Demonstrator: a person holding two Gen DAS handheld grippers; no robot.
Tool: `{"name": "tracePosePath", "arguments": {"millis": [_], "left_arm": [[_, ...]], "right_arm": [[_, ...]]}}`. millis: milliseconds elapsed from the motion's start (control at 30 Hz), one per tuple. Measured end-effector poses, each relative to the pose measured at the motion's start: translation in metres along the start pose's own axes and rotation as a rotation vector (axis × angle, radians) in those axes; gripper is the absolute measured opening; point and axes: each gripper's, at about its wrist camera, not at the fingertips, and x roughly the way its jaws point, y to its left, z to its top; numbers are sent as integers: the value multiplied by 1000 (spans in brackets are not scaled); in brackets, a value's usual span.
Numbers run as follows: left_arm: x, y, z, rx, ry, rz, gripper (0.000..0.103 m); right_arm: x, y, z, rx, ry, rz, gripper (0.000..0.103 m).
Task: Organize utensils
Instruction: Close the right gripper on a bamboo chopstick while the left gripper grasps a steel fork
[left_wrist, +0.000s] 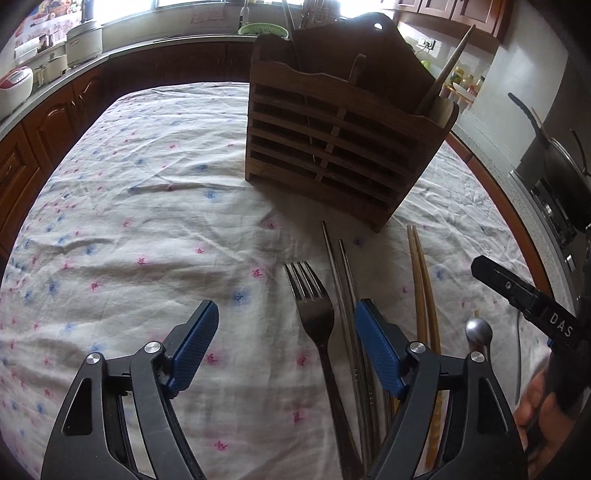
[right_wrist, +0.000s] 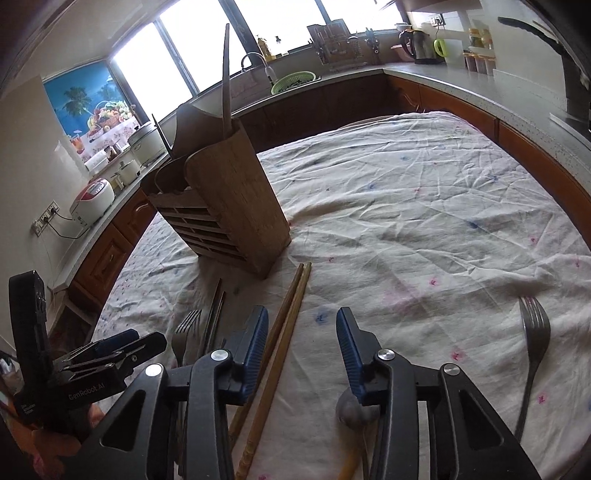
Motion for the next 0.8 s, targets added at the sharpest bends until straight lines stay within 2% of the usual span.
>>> {"name": "tracePosePath", "arguments": {"millis": [133, 267, 400, 533, 633, 733, 800], "left_arm": [[18, 0, 2, 6, 52, -16, 60], [20, -2, 5, 25, 36, -9, 59], [23, -6, 8, 55, 28, 2, 52], [26, -10, 10, 81, 24, -1, 44], [26, -9, 11, 82, 28, -26, 29], [27, -9, 12, 70, 28, -40, 28], [24, -5, 11, 57, 26, -54, 26]], "right_arm": [[24, 0, 8, 0, 45, -7, 31], [43, 4, 13, -26, 84, -26, 25], [63, 7, 13, -57, 138, -56, 16], [70, 15, 17, -106, 136, -90, 15], [73, 16, 19, -128, 134, -107, 10], [71, 15, 18, -138, 137, -103, 8], [68, 10, 19, -104, 137, -69, 6]]}}
